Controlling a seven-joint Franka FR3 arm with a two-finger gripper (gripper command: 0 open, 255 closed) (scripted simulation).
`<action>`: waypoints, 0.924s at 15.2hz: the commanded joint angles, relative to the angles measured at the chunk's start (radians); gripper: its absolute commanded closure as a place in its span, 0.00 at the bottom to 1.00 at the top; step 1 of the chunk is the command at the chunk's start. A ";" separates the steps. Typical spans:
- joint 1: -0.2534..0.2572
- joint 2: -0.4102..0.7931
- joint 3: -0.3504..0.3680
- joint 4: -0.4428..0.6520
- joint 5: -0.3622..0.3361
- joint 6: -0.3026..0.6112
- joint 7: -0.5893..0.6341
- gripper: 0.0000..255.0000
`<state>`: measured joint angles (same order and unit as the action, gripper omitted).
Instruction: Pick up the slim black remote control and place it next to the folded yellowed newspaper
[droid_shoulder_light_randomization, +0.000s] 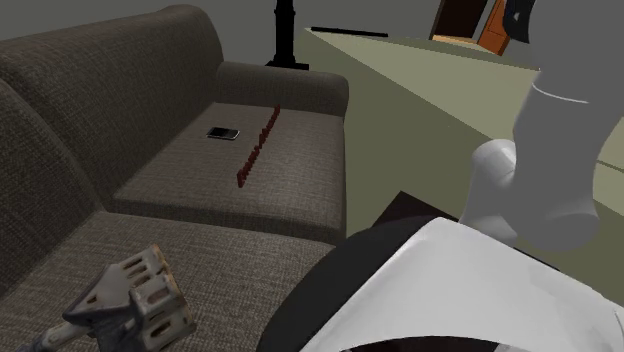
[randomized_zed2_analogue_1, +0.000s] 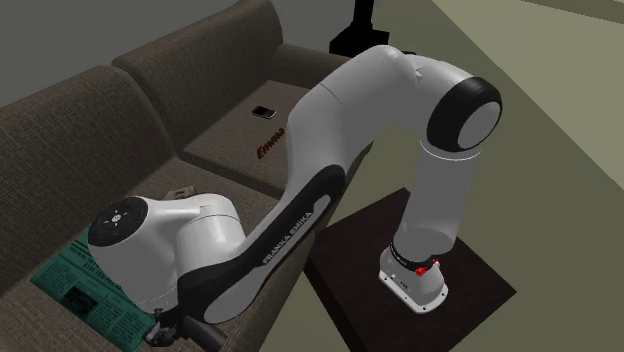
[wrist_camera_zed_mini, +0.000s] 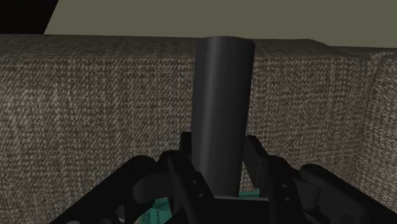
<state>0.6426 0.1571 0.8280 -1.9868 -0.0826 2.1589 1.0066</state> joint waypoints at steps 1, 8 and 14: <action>0.016 0.032 -0.003 0.007 -0.030 0.015 0.028 1.00; 0.036 0.086 -0.023 -0.037 -0.084 0.097 0.062 1.00; 0.058 0.140 -0.048 -0.065 -0.138 0.163 0.095 1.00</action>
<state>0.6948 0.2833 0.7865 -2.0500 -0.2068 2.3097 1.0937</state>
